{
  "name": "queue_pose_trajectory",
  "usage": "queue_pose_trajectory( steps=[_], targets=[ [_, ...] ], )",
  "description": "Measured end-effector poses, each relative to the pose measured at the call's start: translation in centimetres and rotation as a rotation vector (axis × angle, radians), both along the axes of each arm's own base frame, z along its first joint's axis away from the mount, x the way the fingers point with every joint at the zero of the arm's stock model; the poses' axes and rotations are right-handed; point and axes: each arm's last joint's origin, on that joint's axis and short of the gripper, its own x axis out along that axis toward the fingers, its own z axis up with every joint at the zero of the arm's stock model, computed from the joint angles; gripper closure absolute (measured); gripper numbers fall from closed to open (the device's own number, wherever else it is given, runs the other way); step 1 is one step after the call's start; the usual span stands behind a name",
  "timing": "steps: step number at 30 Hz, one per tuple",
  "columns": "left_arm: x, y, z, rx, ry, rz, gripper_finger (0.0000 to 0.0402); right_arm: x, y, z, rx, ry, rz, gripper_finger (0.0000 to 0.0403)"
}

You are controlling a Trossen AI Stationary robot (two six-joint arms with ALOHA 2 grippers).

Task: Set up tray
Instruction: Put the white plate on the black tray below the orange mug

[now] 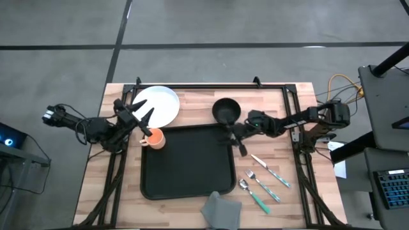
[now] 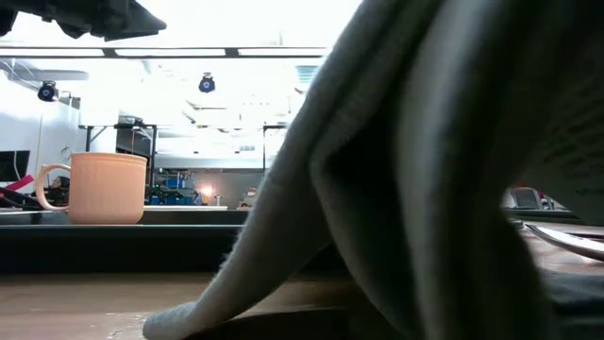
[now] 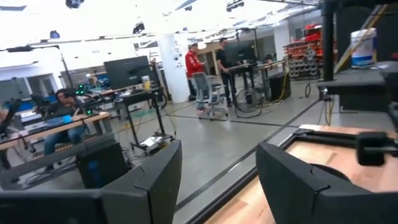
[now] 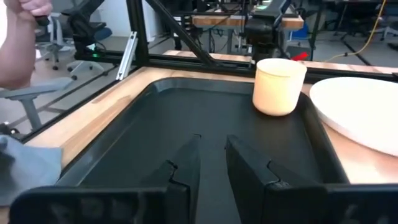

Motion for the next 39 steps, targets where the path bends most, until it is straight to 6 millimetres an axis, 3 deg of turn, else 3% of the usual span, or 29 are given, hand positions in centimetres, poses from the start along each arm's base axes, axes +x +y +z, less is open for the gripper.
queue_pose_trajectory(
  steps=[7, 15, 25, 31, 39],
  targets=[
    [0.5, 1.2, -0.7, -0.008, 0.048, 0.079, 0.0244, -0.3, 0.1, 0.0, -0.014, -0.022, 0.004, 0.0335],
    [1.8, 2.7, -1.3, -0.020, 0.078, 0.102, 0.0247, -1.3, 0.3, 0.3, -0.017, -0.033, 0.004, 0.0335],
    [3.3, 3.8, 0.2, -0.231, 0.137, 0.089, 0.0247, -3.2, 0.6, 0.6, -0.026, -0.056, 0.006, 0.0335],
    [5.1, 4.2, 0.0, -0.287, 0.225, 0.100, 0.0247, -3.6, 0.7, 0.4, -0.033, -0.054, 0.004, 0.0335],
    [6.5, 8.0, -1.1, -0.464, 0.301, 0.001, 0.0234, -3.4, 1.0, 0.5, -0.026, -0.057, -0.001, 0.0335]
  ],
)
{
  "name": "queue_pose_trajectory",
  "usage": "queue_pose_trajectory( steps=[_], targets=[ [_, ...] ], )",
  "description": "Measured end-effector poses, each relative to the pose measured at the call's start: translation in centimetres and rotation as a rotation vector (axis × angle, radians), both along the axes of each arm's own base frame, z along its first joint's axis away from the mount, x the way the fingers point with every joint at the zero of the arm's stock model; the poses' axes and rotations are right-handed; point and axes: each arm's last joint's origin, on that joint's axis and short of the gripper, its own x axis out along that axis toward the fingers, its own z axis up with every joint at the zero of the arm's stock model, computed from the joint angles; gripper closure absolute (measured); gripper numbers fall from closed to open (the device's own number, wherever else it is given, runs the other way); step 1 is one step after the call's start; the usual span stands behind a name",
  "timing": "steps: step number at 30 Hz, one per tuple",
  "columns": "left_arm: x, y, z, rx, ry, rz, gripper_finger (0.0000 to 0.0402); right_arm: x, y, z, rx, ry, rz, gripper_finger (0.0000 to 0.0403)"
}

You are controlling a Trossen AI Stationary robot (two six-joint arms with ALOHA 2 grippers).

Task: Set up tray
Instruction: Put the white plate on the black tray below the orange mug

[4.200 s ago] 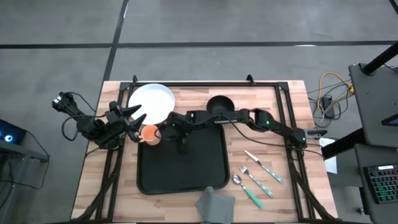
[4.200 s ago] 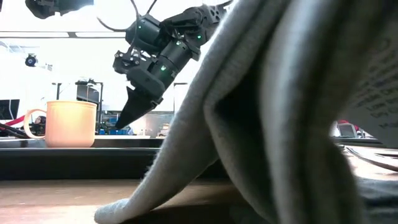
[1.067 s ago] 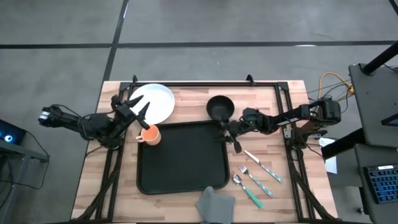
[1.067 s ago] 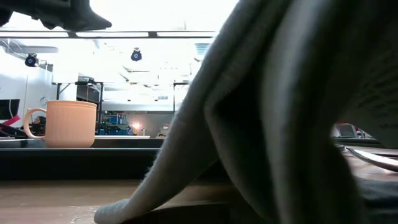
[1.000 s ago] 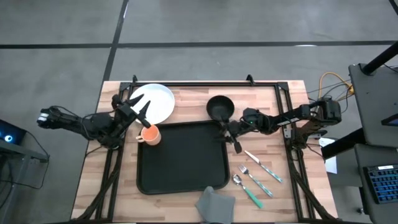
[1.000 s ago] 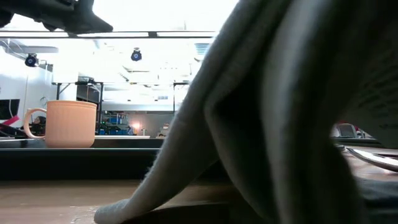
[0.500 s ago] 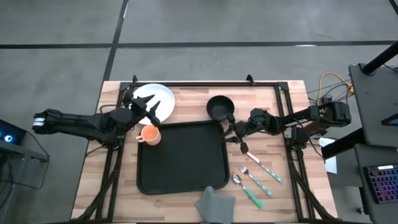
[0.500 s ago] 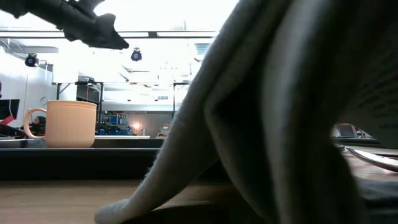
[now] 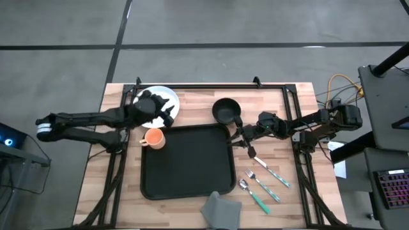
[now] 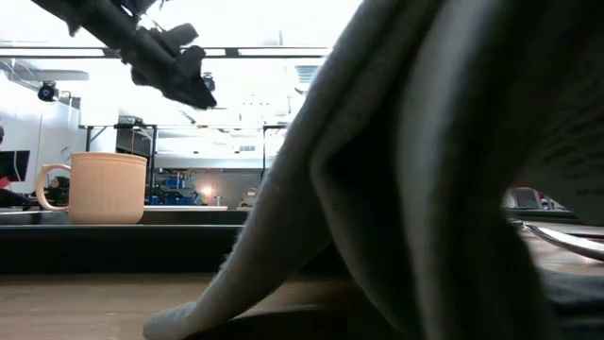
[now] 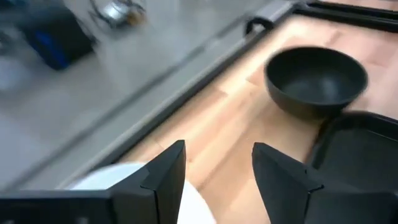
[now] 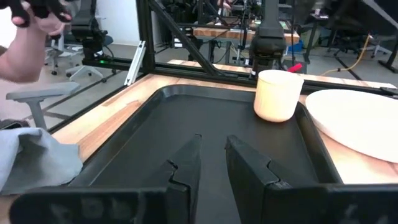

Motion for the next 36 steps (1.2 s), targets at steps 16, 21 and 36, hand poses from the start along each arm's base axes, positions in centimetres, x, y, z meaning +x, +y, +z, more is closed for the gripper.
queue_pose_trajectory(
  steps=[16, 21, 36],
  targets=[
    [0.7, 6.4, -2.9, -0.351, 0.053, -0.037, 0.0212, -4.1, 0.3, -0.8, -0.073, -0.266, -0.024, 0.0335],
    [1.7, 6.9, -2.5, -0.352, 0.056, -0.043, 0.0212, -6.5, -0.6, -1.1, -0.034, -0.280, -0.095, 0.0335],
    [1.7, 6.7, -3.6, -0.374, 0.090, -0.045, 0.0212, -9.8, -0.3, -0.4, 0.016, -0.237, -0.166, 0.0335]
  ],
)
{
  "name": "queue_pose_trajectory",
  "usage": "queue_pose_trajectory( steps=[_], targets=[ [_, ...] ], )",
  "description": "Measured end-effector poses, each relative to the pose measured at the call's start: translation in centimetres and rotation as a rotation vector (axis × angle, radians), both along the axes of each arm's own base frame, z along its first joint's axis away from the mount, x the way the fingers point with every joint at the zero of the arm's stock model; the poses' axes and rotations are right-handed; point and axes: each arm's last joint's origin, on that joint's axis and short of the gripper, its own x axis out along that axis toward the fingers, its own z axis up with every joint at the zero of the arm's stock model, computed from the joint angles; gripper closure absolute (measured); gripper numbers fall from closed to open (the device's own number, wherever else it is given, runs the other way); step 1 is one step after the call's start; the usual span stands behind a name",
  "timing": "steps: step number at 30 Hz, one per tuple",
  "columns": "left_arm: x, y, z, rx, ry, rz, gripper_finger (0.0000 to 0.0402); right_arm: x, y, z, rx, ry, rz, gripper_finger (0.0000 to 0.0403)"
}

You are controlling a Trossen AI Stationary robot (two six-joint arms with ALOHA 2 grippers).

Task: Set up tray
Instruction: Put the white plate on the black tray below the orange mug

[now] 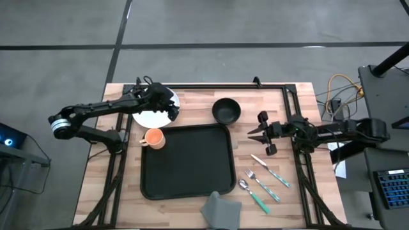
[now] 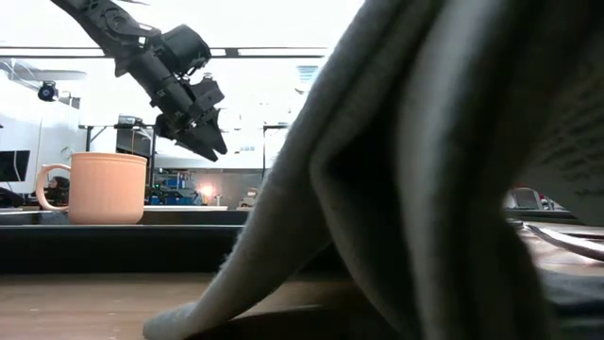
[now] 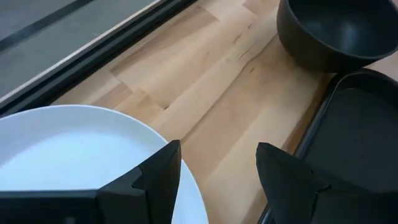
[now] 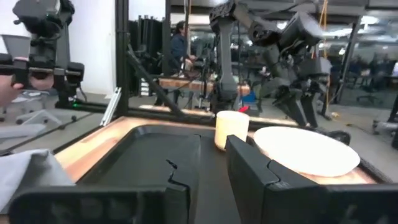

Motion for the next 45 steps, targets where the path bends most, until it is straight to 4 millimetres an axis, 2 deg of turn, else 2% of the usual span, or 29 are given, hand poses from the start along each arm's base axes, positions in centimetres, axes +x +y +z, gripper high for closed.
queue_pose_trajectory(
  steps=[5, 11, 15, 24, 32, 45],
  targets=[
    [0.0, -0.1, -0.1, -0.003, 0.003, -0.001, 0.0212, -0.3, 0.3, -0.4, 0.023, 0.064, -0.039, 0.0335],
    [-0.1, -0.2, -0.6, -0.028, 0.007, 0.016, 0.0212, -0.5, 1.0, -0.1, 0.018, 0.055, -0.016, 0.0335],
    [0.3, -0.2, -1.6, -0.056, 0.038, 0.014, 0.0212, -0.6, 1.2, -0.5, 0.024, 0.108, -0.069, 0.0335],
    [2.0, 0.7, -4.5, -0.118, 0.157, 0.019, 0.0212, -0.8, 1.2, -0.2, 0.005, 0.076, -0.076, 0.0335],
    [3.0, 1.4, -5.5, -0.118, 0.202, 0.055, 0.0212, -0.8, 1.2, -0.2, 0.000, 0.079, -0.076, 0.0335],
    [3.0, 1.7, -7.2, -0.112, 0.296, 0.107, 0.0212, -0.8, 1.2, -0.2, 0.002, 0.080, -0.074, 0.0335]
  ],
)
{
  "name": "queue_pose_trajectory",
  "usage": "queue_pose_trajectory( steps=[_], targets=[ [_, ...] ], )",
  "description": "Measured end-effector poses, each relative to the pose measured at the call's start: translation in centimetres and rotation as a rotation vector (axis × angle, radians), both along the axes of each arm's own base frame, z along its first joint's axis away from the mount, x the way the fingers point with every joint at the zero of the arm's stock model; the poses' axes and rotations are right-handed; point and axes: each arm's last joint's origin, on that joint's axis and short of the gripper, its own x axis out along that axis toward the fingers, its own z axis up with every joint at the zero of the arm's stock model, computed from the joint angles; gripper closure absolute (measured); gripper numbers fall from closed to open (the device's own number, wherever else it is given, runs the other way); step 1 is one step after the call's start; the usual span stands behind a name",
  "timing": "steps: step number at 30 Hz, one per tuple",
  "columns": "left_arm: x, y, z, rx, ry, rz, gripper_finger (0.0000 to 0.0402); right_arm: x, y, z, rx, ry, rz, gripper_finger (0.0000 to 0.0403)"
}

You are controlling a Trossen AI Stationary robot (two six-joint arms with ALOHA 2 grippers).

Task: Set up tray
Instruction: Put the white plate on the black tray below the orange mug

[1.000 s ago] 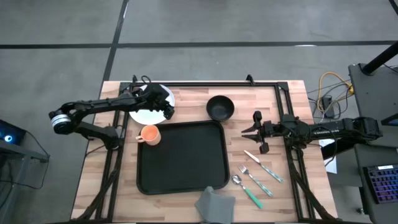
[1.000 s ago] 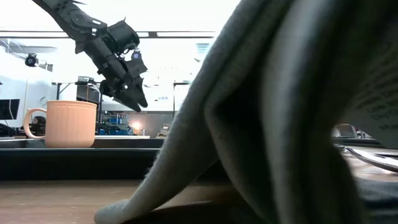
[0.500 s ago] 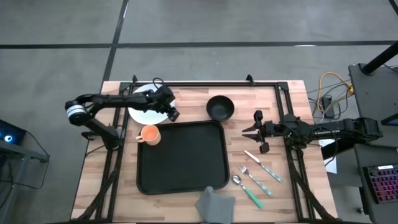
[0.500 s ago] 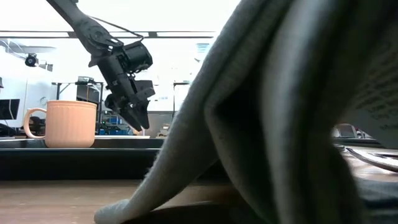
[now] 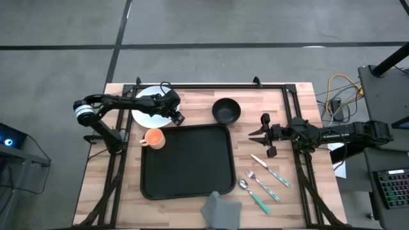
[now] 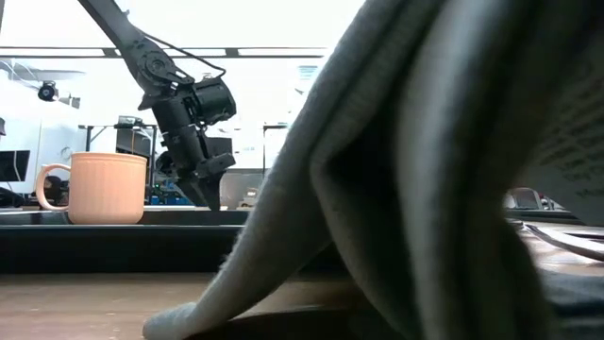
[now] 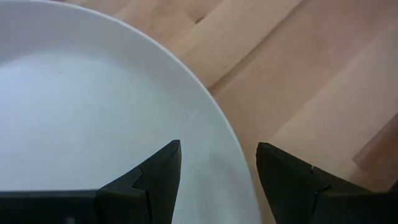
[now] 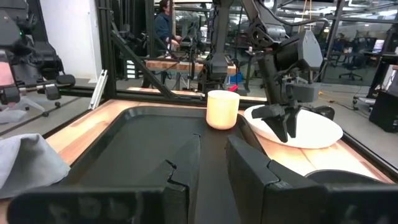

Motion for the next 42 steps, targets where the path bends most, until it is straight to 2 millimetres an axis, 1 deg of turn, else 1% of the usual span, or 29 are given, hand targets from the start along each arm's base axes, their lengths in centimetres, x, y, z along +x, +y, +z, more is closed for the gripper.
queue_pose_trajectory(
  steps=[7, 10, 13, 18, 19, 27, 32, 37, 42],
  targets=[
    [0.1, 0.1, -0.7, -0.013, 0.027, -0.006, 0.0214, 0.0, 0.0, 0.0, -0.001, 0.001, 0.000, 0.0335],
    [0.1, 0.1, -0.7, -0.010, 0.025, -0.009, 0.0233, 0.0, 0.0, 0.0, -0.003, 0.005, -0.001, 0.0335],
    [0.2, 0.0, -0.7, -0.008, 0.025, -0.026, 0.0274, 0.0, 0.0, -0.1, -0.008, 0.011, -0.003, 0.0335],
    [0.2, 0.0, -0.7, -0.010, 0.028, -0.049, 0.0372, 0.0, -0.1, -0.2, -0.004, 0.017, -0.034, 0.0335],
    [0.1, 0.0, -0.6, -0.011, 0.028, -0.051, 0.0384, 0.0, -0.1, -0.2, -0.004, 0.018, -0.034, 0.0335],
    [0.2, 0.0, -0.6, -0.004, 0.034, -0.076, 0.0395, 0.0, -0.1, -0.2, -0.005, 0.018, -0.037, 0.0335],
    [0.7, -0.2, 0.0, 0.005, 0.040, -0.118, 0.0398, 0.0, -0.1, -0.2, -0.005, 0.018, -0.037, 0.0335],
    [2.0, -0.5, 1.8, 0.028, 0.085, -0.184, 0.0399, 0.0, -0.1, -0.2, -0.004, 0.018, -0.043, 0.0335],
    [3.5, -1.6, 4.6, 0.107, 0.170, -0.231, 0.0400, 0.0, -0.2, -0.2, -0.004, 0.019, -0.057, 0.0335]
  ],
)
